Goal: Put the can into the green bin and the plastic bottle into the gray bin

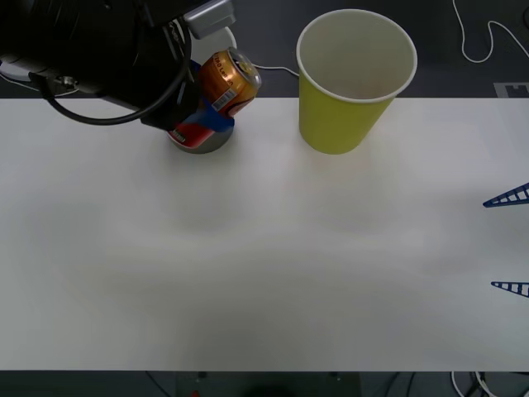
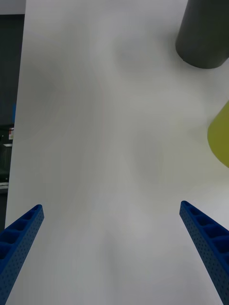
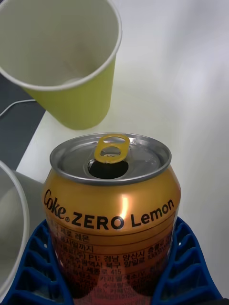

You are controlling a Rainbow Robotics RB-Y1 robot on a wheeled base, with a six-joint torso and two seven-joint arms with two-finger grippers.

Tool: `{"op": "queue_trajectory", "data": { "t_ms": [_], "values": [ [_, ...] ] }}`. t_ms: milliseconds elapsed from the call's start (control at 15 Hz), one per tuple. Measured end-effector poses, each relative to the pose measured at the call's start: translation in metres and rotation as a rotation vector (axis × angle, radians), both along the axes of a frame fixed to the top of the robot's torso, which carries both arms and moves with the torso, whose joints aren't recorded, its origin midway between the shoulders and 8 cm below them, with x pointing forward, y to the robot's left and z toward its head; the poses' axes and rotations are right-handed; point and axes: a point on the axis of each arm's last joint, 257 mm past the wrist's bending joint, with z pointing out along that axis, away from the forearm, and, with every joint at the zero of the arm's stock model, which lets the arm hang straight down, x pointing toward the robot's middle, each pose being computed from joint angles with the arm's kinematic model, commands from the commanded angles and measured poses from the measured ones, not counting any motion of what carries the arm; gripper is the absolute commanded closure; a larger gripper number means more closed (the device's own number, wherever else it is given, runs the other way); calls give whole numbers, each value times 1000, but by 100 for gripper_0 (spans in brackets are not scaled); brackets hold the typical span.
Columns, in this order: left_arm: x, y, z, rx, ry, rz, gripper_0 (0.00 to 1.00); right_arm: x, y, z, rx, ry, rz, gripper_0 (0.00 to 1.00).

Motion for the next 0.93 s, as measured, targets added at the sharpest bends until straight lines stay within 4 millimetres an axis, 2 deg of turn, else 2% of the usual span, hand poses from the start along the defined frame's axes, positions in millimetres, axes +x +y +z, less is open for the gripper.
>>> {"op": "queue_trajectory", "data": {
  "t_ms": [133,267,533,933],
  "values": [
    [8,-23,14,-22,3,-19,100,0,0,0,0,0,0,0],
    [22,-55,28,-39,11,-29,100,0,0,0,0,0,0,0],
    [40,-112,41,3,66,7,100,0,0,0,0,0,0,0],
    [96,-173,63,-110,88,99,100,0,0,0,0,0,0,0]
  ]
}}
